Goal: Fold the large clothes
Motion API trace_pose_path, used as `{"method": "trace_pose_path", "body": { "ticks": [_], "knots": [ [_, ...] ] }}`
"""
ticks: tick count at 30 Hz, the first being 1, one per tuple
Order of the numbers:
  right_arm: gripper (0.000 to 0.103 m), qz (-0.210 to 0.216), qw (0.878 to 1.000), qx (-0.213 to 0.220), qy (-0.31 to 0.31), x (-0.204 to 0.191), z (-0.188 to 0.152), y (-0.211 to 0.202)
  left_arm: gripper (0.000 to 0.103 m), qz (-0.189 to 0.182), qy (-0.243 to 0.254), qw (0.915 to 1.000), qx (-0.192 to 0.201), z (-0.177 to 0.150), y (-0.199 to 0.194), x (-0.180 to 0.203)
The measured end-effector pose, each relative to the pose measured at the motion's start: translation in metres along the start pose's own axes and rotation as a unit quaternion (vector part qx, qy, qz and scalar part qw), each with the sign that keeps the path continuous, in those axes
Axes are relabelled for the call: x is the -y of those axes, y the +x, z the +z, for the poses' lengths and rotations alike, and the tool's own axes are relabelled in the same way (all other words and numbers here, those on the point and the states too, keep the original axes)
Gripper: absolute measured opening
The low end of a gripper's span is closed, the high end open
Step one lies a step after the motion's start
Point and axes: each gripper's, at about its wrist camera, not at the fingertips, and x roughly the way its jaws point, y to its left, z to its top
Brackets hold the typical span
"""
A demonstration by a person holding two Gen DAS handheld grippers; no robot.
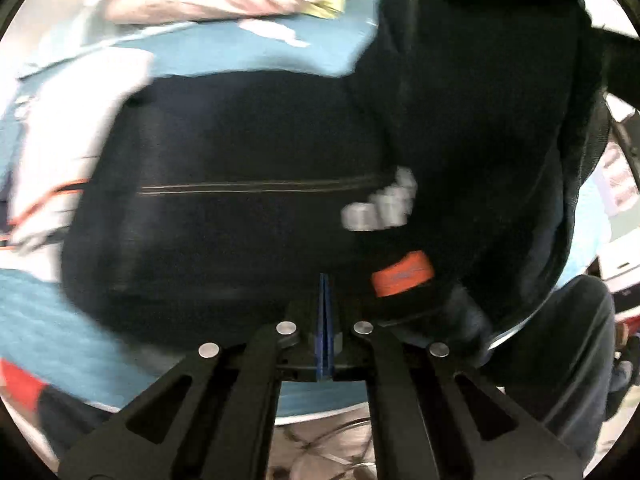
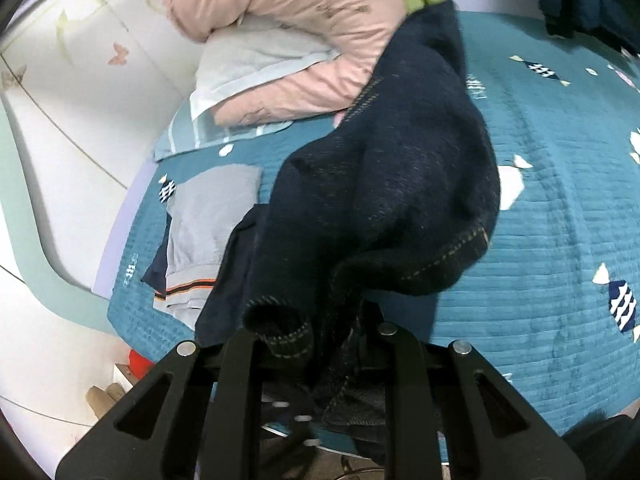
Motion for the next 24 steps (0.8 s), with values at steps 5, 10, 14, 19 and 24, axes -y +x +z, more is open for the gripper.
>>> {"method": "trace_pose_path", "body": {
  "ticks": [5,10,14,19,24],
  "knots": [
    [0.017,-0.005,0.999,-0.027,-0.019,-0.031,-0.016,0.030,0.003,0.043,-0.050,0.9977,0.013,-0.020,-0.030,-0.049],
    [0.017,-0.010,0.998,-0.051,-0.025,-0.056,-0.023,0.063,0.003,0.092,-0.093,0.9913,0.016,-0.022,-0.039,-0.115],
    [0.017,-0.015,0.998,-0.061,-0.017,-0.071,-0.034,0.095,0.003,0.098,-0.115,0.9883,0.016,-0.031,-0.051,-0.147],
    [0.020,-0.043,0.995,-0.088,-0.013,-0.093,-0.047,0.143,0.003,0.095,-0.139,0.9856,0.012,-0.042,-0.049,-0.164],
    [0.042,-0.003,0.992,-0.122,-0.020,-0.103,-0.068,0.168,0.003,0.112,-0.151,0.9822,-0.003,-0.052,-0.043,-0.171]
  ]
}}
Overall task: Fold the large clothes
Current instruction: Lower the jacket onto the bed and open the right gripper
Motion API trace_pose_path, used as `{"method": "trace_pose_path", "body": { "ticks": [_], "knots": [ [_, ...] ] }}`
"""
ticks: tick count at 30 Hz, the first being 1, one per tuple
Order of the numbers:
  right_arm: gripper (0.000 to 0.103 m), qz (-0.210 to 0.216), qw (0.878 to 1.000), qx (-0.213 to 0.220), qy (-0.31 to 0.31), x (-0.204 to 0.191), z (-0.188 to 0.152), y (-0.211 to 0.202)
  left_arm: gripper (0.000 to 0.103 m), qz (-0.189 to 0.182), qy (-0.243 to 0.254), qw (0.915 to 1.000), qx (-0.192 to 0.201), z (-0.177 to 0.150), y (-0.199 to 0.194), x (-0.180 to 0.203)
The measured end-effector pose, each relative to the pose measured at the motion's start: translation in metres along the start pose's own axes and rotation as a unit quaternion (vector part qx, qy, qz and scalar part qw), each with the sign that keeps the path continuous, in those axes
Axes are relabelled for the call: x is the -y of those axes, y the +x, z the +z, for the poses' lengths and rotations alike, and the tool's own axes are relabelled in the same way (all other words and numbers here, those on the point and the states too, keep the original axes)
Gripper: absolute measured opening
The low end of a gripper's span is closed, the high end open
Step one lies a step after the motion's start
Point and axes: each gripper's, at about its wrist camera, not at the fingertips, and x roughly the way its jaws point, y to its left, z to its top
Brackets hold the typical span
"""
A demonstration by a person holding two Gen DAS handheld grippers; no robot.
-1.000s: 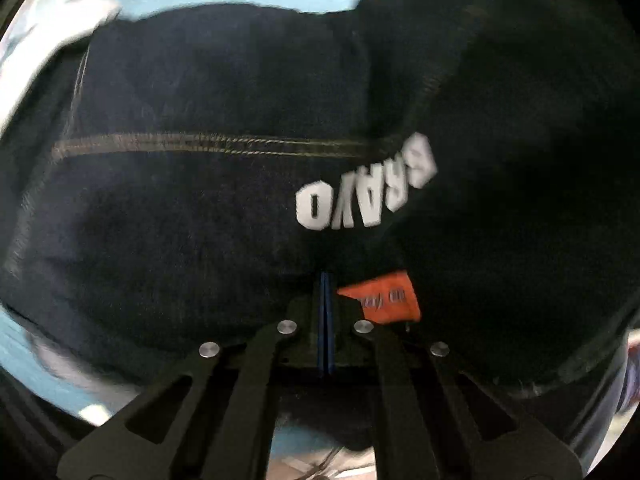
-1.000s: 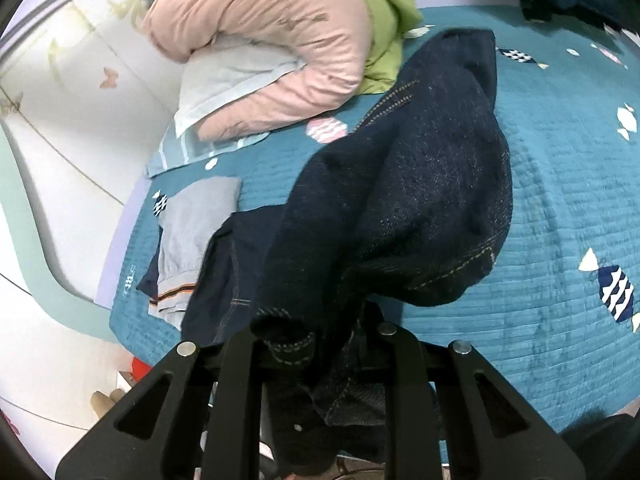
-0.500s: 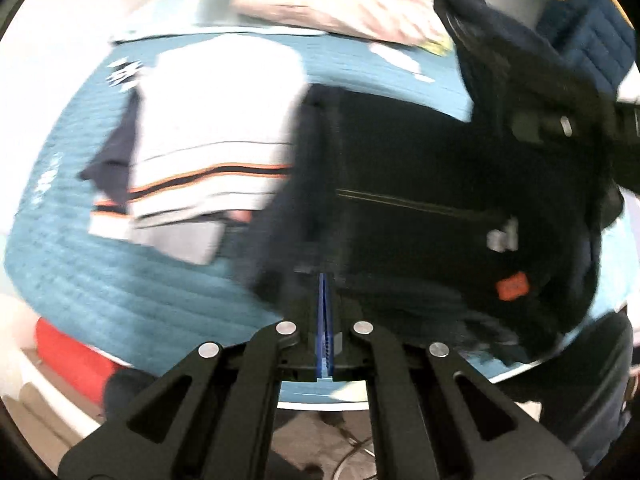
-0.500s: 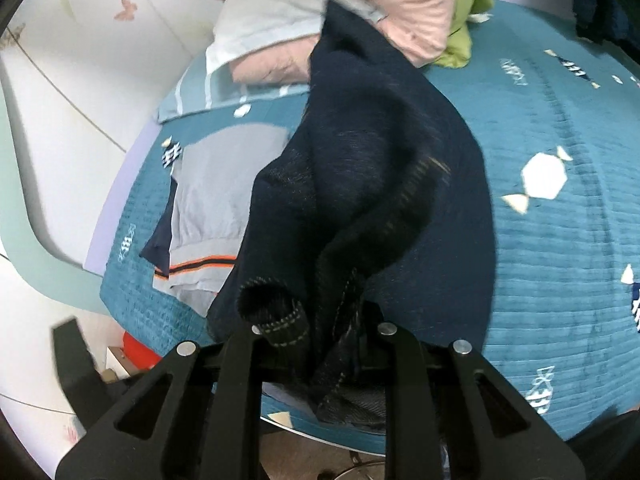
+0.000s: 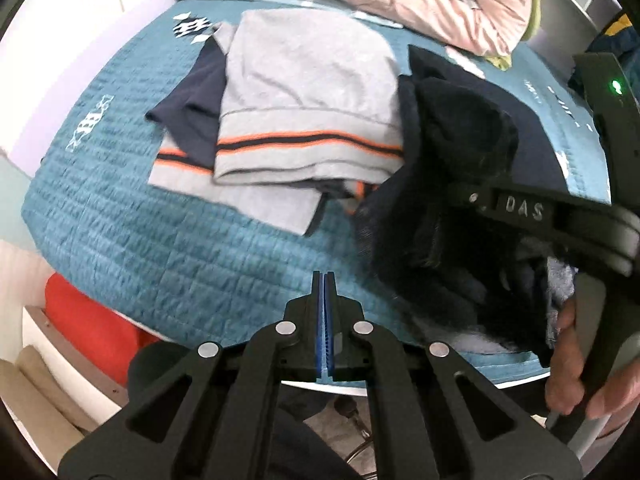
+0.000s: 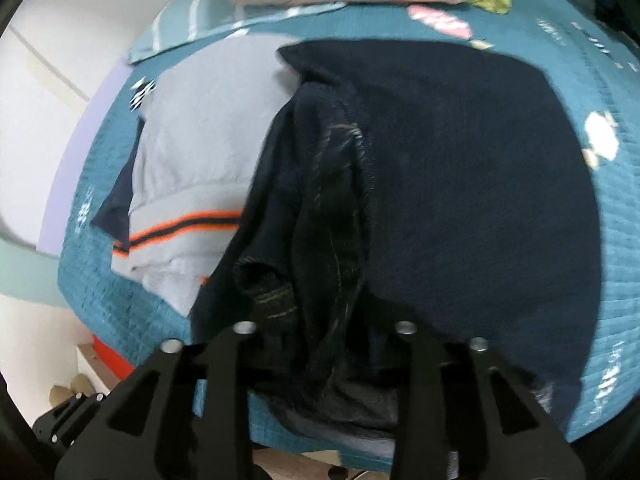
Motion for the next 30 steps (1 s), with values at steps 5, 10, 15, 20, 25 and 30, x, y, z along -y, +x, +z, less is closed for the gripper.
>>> {"method": "trace_pose_path", "body": {
  "ticks": [5,10,15,20,25,30],
  "knots": [
    [0.051,0.080,0.995,-0.066,-0.007,-0.005,-0.024,0.013,0.004,0.010,-0.032,0.9994,-0.004,-0.001,-0.004,-0.014],
    [0.048,0.179,0.979,-0.098,0.019,0.012,-0.030,-0.014,0.004,0.013,-0.024,0.9995,0.012,0.003,-0.020,-0.004],
    [0.045,0.097,0.995,-0.001,0.020,0.054,-0.021,-0.087,0.004,-0.024,0.009,0.9993,0.026,0.009,-0.029,0.032],
    [0.036,-0.003,0.997,-0.032,0.077,0.105,-0.021,-0.105,0.004,-0.087,0.034,0.9956,-0.007,0.014,-0.006,0.084],
    [0.029,-0.055,0.987,-0.121,0.091,0.137,-0.046,-0.027,0.003,-0.047,0.029,0.9932,-0.103,-0.005,0.075,0.100],
    [0.025,-0.031,0.986,-0.134,0.093,0.117,-0.058,-0.067,0.003,-0.043,0.014,0.9921,-0.117,-0.015,0.060,0.086]
  ]
}}
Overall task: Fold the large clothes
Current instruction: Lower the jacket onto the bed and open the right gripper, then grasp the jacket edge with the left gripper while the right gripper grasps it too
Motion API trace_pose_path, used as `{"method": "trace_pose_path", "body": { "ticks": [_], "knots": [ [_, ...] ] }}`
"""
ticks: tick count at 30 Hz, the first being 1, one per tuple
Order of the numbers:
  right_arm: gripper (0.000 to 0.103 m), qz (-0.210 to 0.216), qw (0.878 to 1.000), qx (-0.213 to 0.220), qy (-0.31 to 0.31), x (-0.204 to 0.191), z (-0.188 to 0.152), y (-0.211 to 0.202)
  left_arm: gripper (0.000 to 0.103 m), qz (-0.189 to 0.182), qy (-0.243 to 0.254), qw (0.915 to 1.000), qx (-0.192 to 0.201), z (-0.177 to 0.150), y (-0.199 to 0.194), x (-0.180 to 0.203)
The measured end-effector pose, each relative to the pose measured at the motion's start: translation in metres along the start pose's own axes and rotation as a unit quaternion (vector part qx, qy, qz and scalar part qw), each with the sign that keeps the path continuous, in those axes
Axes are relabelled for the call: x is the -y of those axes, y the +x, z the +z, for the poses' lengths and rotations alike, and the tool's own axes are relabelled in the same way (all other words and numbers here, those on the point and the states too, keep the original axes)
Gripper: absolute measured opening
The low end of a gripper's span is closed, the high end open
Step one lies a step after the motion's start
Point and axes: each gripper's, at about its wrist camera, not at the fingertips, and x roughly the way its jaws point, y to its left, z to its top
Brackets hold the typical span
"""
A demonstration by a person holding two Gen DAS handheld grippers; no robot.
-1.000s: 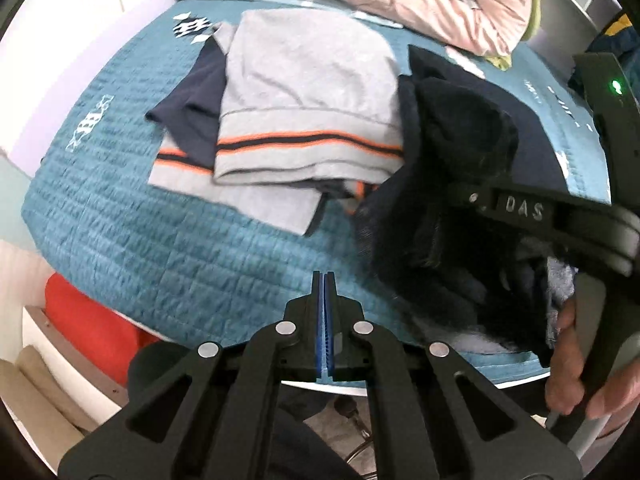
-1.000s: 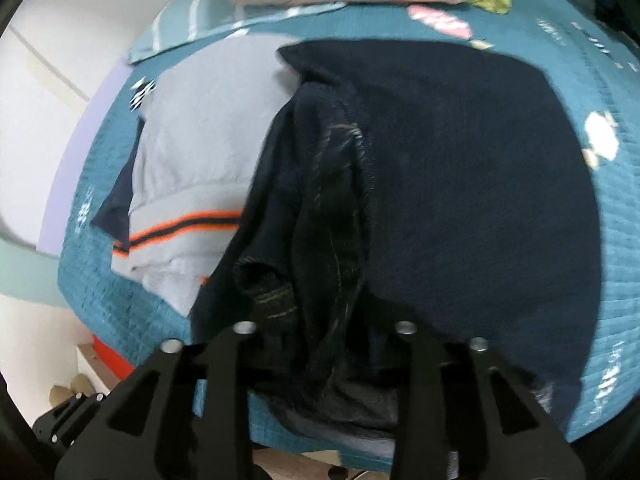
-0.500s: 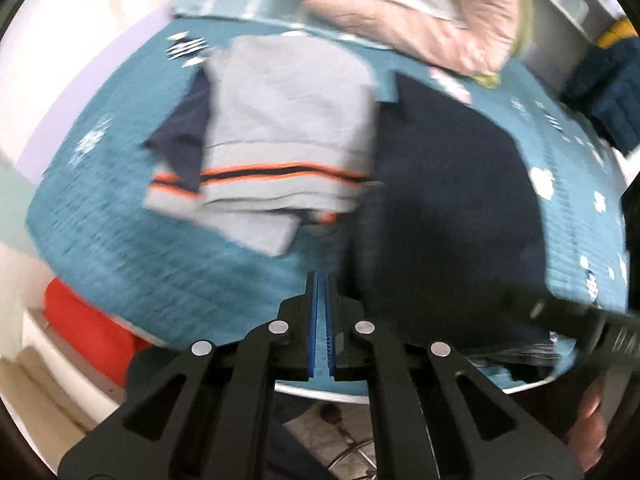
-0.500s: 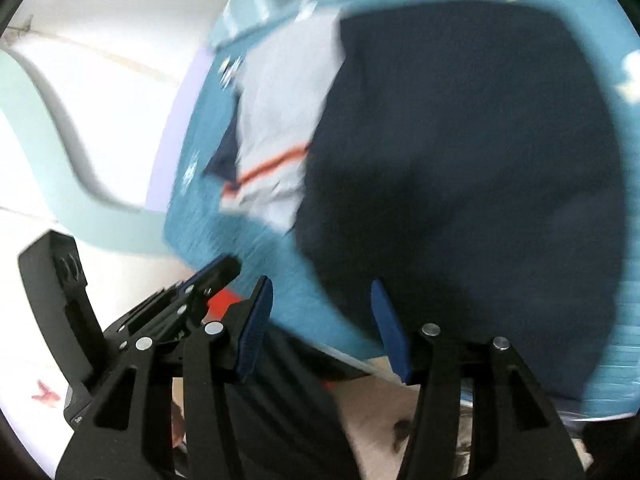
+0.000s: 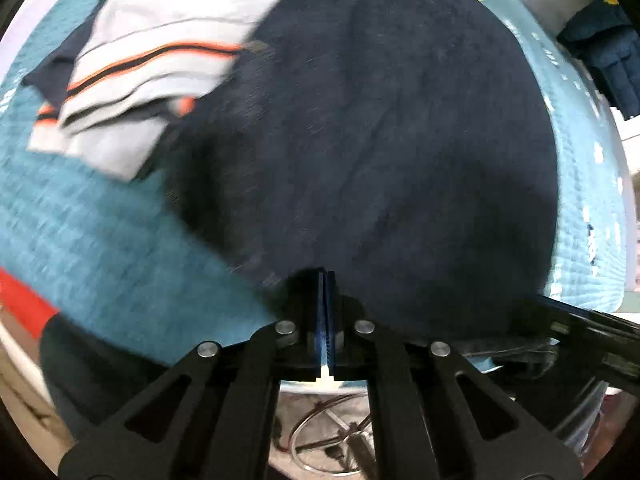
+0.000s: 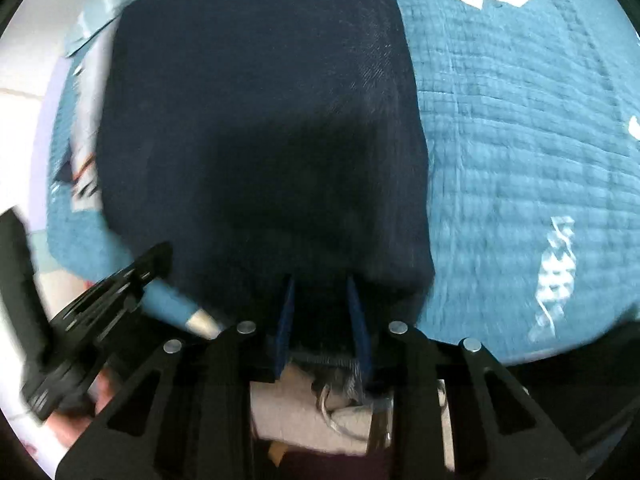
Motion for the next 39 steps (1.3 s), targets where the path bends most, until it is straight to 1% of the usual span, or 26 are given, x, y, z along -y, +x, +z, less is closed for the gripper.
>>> {"method": "trace_pose_path", "body": {
  "ticks": [2,4,5,7,8,10,12,14,16,18,19,20,21,23,24,25,27,29,30,31,32,34,35,36,37,39],
  "knots": [
    [0.025,-0.006,1.000,-0.005,-0.004,0.001,-0.007,0.003,0.003,-0.009,-0.004,1.0000,-0.002,-0.002,0.007,-0.005],
    [0.024,-0.020,1.000,-0.012,0.015,0.013,-0.001,0.032,0.003,-0.014,-0.013,0.9998,-0.002,0.000,0.014,-0.006],
    [0.023,-0.025,0.999,-0.014,0.029,0.018,0.004,0.046,0.003,-0.012,-0.017,0.9998,-0.003,0.003,0.018,-0.005],
    [0.023,-0.025,0.998,-0.025,0.047,0.023,0.012,0.047,0.003,0.001,-0.005,1.0000,-0.007,0.006,0.020,0.002],
    [0.023,-0.025,0.998,-0.031,0.052,0.022,0.014,0.042,0.003,0.009,0.004,0.9999,-0.008,0.007,0.018,0.006],
    [0.023,-0.019,0.998,-0.021,0.047,0.017,0.009,0.024,0.003,0.016,0.014,0.9997,-0.008,0.006,0.008,0.013],
    [0.025,0.009,0.999,0.006,0.033,0.011,0.002,-0.004,0.003,0.002,0.027,0.9996,0.007,0.004,-0.011,0.021],
    [0.025,0.022,0.999,0.041,0.026,0.009,0.009,-0.031,0.003,-0.021,0.039,0.9988,0.023,0.008,-0.029,0.027],
    [0.026,0.018,0.997,0.070,0.018,0.009,0.027,-0.050,0.004,-0.028,0.054,0.9971,0.046,0.024,-0.047,0.036],
    [0.026,0.007,0.997,0.077,0.026,0.017,0.052,-0.053,0.004,-0.012,0.061,0.9945,0.084,0.053,-0.058,0.043],
    [0.026,0.005,0.996,0.081,0.029,0.023,0.068,-0.052,0.004,-0.007,0.054,0.9946,0.088,0.065,-0.058,0.045],
    [0.026,-0.001,0.996,0.085,0.028,0.028,0.080,-0.050,0.003,-0.012,0.038,0.9960,0.080,0.083,-0.050,0.042],
    [0.026,-0.010,0.996,0.083,0.032,0.032,0.096,-0.042,0.003,-0.019,0.015,0.9978,0.061,0.100,-0.035,0.036],
    [0.025,-0.035,0.996,0.062,0.049,0.041,0.124,-0.004,0.002,0.001,-0.014,0.9993,0.033,0.125,-0.005,0.024],
    [0.025,-0.048,0.996,0.039,0.061,0.048,0.136,0.015,0.002,-0.005,-0.017,0.9997,0.014,0.134,0.014,0.022],
    [0.025,-0.053,0.996,0.027,0.072,0.053,0.143,0.023,0.002,-0.026,-0.029,0.9992,-0.006,0.140,0.031,0.016],
    [0.026,-0.058,0.996,0.016,0.059,0.049,0.147,0.015,0.002,-0.036,-0.050,0.9980,-0.012,0.145,0.027,0.014],
    [0.024,-0.054,0.997,0.025,0.040,0.046,0.147,-0.003,0.002,-0.015,-0.030,0.9994,0.002,0.144,0.012,0.022],
    [0.024,-0.046,0.997,0.039,0.038,0.046,0.147,-0.015,0.002,0.005,0.000,0.9997,0.025,0.144,-0.002,0.033],
    [0.024,-0.039,0.997,0.054,0.034,0.046,0.149,-0.026,0.002,0.007,0.014,0.9992,0.037,0.147,-0.010,0.036],
    [0.024,-0.033,0.996,0.077,0.025,0.043,0.157,-0.043,0.002,-0.001,0.025,0.9985,0.049,0.153,-0.021,0.045],
    [0.024,-0.024,0.996,0.087,0.018,0.040,0.175,-0.052,0.002,-0.019,0.039,0.9969,0.065,0.172,-0.034,0.058],
    [0.024,-0.029,0.996,0.082,0.018,0.041,0.188,-0.048,0.002,-0.017,0.044,0.9962,0.073,0.181,-0.036,0.064],
    [0.024,-0.037,0.996,0.072,0.021,0.040,0.202,-0.043,0.002,-0.007,0.044,0.9962,0.075,0.199,-0.031,0.071],
    [0.023,-0.047,0.997,0.057,0.021,0.040,0.219,-0.028,0.002,-0.007,0.043,0.9969,0.066,0.210,-0.023,0.070],
    [0.022,-0.062,0.997,0.031,0.023,0.044,0.230,0.008,0.002,0.010,0.026,0.9990,0.035,0.236,0.011,0.063]
  ]
}}
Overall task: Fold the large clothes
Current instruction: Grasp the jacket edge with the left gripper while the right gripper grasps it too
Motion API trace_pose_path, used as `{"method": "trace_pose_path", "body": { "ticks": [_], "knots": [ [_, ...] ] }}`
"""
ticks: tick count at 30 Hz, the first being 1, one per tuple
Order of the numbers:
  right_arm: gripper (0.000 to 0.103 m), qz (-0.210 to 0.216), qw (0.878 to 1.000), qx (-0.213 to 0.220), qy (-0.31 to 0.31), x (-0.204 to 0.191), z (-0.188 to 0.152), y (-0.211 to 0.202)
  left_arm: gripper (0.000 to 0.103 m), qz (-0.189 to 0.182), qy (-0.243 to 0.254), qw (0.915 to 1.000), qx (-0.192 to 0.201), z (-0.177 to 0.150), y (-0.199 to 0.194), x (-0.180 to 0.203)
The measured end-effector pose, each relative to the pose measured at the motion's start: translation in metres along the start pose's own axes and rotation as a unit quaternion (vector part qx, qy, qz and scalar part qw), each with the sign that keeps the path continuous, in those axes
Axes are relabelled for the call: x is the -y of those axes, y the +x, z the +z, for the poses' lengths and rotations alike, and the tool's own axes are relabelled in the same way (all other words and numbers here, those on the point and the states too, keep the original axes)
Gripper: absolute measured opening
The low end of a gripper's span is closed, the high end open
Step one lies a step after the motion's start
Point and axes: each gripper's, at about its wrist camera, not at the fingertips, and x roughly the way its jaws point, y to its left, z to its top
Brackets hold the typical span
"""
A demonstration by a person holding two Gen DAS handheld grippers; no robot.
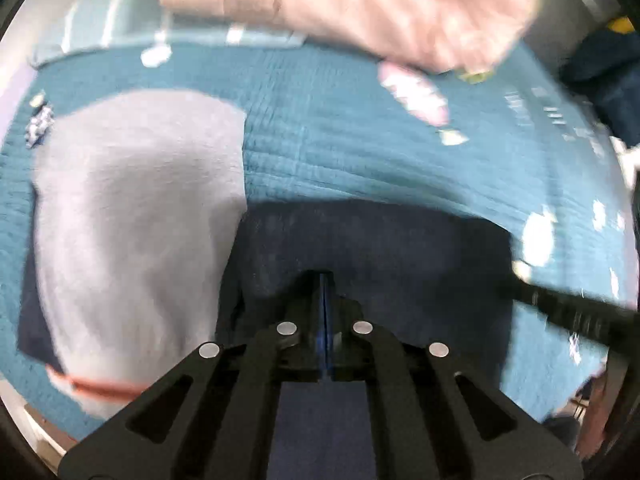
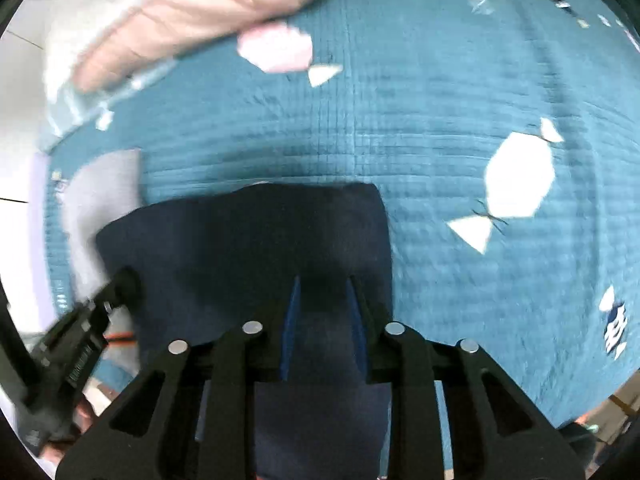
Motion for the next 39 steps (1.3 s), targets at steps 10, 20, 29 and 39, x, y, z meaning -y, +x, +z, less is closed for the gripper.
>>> {"method": "trace_pose_path", "body": {
  "ticks": [10,20,29,39],
  "knots": [
    [0.025,0.031,0.999,0.020,-0.001,0.015,-0.004,-0.012,0.012,-0.014,-0.001,0.9997,-0.018,0.001,0.022,-0.006],
    [0.093,0.026,0.999,0.030,-0.030,0.049,-0.070,-0.036,0.079,-0.083,0.009,0.9962,-0.024,-0.087,-0.042,-0.056],
    [0.093,0.148,0.989,-0.022,-0.001,0.069,-0.132,0.003,0.080,-0.100,-0.057,0.9892,-0.092,-0.148,-0.001,-0.104],
    [0.097,0.208,0.977,-0.044,0.033,0.052,-0.153,0.028,0.091,-0.117,-0.049,0.9893,-0.072,-0.161,0.008,-0.094]
  ]
}}
